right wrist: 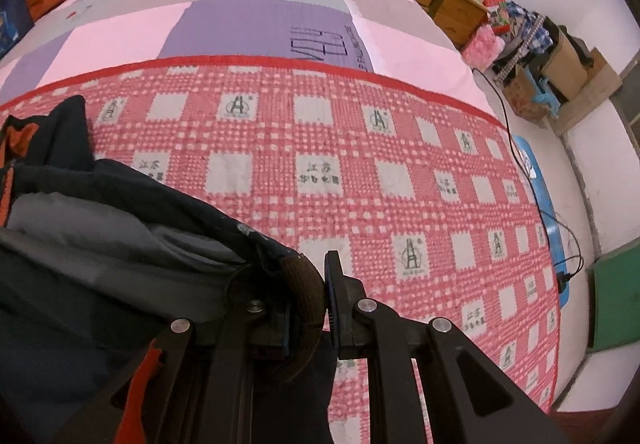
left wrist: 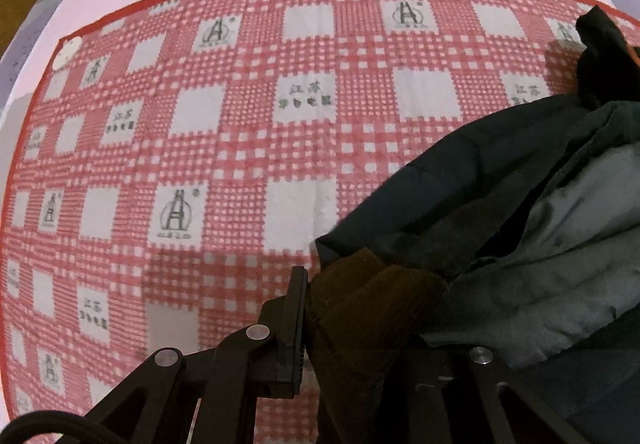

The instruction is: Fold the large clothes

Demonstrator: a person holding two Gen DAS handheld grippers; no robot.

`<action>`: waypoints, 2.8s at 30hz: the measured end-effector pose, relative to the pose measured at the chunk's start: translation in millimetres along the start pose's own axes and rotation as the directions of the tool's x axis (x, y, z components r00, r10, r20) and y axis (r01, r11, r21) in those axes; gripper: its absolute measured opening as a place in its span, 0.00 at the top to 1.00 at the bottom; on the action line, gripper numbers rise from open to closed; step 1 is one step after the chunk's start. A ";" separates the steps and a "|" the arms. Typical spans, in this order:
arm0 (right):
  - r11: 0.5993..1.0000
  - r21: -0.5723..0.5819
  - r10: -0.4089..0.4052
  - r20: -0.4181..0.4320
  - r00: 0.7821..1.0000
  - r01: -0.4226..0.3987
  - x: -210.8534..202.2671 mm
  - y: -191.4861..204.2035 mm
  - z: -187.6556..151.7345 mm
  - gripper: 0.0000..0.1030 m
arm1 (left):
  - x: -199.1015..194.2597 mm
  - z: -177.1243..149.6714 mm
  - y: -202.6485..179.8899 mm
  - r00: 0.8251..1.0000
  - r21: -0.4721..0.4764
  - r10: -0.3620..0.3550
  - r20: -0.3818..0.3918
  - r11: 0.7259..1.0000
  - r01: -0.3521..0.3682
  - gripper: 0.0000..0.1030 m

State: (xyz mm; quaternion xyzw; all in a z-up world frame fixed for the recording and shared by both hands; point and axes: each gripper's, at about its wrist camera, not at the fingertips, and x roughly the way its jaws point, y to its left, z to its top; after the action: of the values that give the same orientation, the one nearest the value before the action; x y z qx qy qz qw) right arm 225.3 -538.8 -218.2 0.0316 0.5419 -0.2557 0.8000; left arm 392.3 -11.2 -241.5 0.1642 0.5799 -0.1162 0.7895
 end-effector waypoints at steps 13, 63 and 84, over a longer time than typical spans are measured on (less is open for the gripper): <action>0.987 -0.155 0.049 -0.007 0.999 -0.050 -36.4 -5.2 12.2 0.61 | -43.9 27.4 55.0 0.917 -0.142 -0.397 -0.040 0.911 0.388 0.54; 0.966 -0.144 0.234 0.116 0.965 -0.217 -37.8 160.4 11.0 0.00 | -53.1 -19.3 -135.2 0.952 0.077 -0.176 0.249 0.984 0.162 0.01; 0.976 -0.116 0.196 0.105 0.975 -0.184 -46.9 106.5 -89.5 0.00 | -78.8 -98.1 -146.6 0.926 0.042 -0.174 0.335 0.984 0.170 0.00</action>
State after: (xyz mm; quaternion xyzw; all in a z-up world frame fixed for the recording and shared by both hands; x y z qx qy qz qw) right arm 183.1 -399.5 -237.7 0.0259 0.5018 -0.1503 0.8515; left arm 227.7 -107.8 -211.5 0.0951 0.4475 -0.2150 0.8628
